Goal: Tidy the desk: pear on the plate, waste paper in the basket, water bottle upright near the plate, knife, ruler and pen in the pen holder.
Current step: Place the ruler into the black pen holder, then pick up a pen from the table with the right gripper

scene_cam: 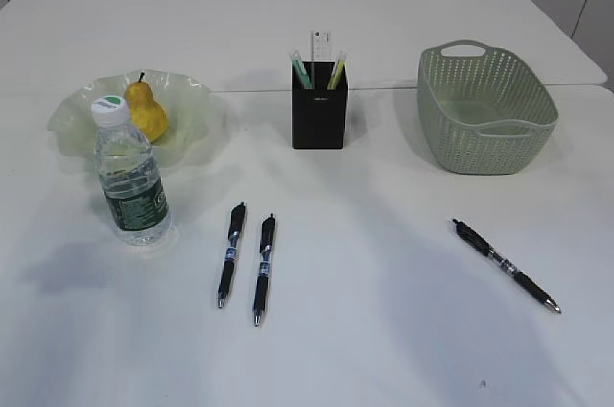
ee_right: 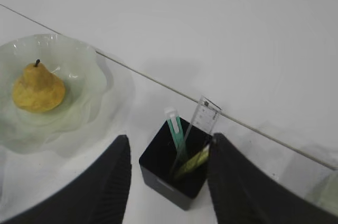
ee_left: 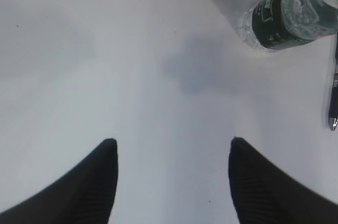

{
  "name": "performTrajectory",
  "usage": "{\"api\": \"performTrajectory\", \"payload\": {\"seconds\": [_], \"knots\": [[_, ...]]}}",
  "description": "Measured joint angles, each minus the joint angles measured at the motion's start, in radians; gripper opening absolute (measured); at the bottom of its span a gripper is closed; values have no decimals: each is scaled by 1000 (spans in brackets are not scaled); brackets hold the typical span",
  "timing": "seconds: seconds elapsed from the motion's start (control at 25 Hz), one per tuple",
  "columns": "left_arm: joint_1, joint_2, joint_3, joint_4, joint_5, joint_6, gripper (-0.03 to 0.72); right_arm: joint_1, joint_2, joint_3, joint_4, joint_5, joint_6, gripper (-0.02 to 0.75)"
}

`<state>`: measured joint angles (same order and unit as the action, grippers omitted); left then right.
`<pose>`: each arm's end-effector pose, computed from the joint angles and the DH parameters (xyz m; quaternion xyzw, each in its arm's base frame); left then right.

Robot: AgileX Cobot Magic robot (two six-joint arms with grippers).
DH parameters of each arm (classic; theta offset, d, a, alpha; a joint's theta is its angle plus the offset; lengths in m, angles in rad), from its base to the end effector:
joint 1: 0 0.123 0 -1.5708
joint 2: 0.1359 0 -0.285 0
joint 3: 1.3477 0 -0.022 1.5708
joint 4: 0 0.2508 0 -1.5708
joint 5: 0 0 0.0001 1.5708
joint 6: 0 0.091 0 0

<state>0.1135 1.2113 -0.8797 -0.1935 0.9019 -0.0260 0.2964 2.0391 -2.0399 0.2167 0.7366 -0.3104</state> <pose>0.2233 0.0116 0.2799 -0.1103 0.9677 -0.0775 0.2133 0.4573 0.1534 0.3479 -0.2284 0.8614 0.0976 0.4430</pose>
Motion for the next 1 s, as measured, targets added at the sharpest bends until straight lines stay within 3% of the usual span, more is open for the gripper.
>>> {"api": "performTrajectory", "payload": {"seconds": [0.24, 0.68, 1.0], "knots": [[0, 0, 0, 0, 13, 0, 466, 0, -123, 86, -84, 131, 59, 356], [0, 0, 0, -2, 44, 0, 466, 0, -426, 547, -158, 224, 89, 356], [0, 0, 0, -4, 74, 0, 466, 0, -448, 759, -254, 266, 140, 356]]}}
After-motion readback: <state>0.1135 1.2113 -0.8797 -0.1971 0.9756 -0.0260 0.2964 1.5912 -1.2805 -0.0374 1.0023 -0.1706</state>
